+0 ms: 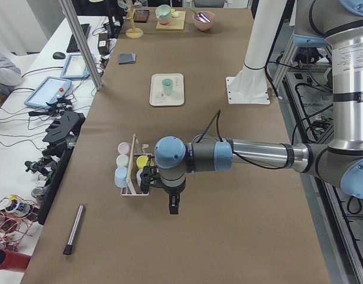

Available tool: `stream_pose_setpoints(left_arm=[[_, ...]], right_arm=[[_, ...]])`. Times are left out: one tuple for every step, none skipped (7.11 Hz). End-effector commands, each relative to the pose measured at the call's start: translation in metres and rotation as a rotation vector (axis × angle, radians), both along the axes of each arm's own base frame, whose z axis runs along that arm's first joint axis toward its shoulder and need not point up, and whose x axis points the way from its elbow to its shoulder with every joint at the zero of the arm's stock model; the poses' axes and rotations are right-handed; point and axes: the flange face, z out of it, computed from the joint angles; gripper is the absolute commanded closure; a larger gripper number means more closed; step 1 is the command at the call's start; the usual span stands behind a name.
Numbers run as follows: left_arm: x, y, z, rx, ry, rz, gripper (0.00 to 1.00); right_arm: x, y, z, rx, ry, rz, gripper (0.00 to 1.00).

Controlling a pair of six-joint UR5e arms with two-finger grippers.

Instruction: Pick up and place green cup on tray

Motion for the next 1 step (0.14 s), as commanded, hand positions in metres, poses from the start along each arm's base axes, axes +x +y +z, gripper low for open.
stream_pose_setpoints(left_arm=[[-0.0001, -0.0001, -0.0015, 0.003, 0.000, 0.000, 0.02]], right_arm=[[0.0000, 0.0000, -0.0001, 0.000, 0.000, 0.000, 0.00]])
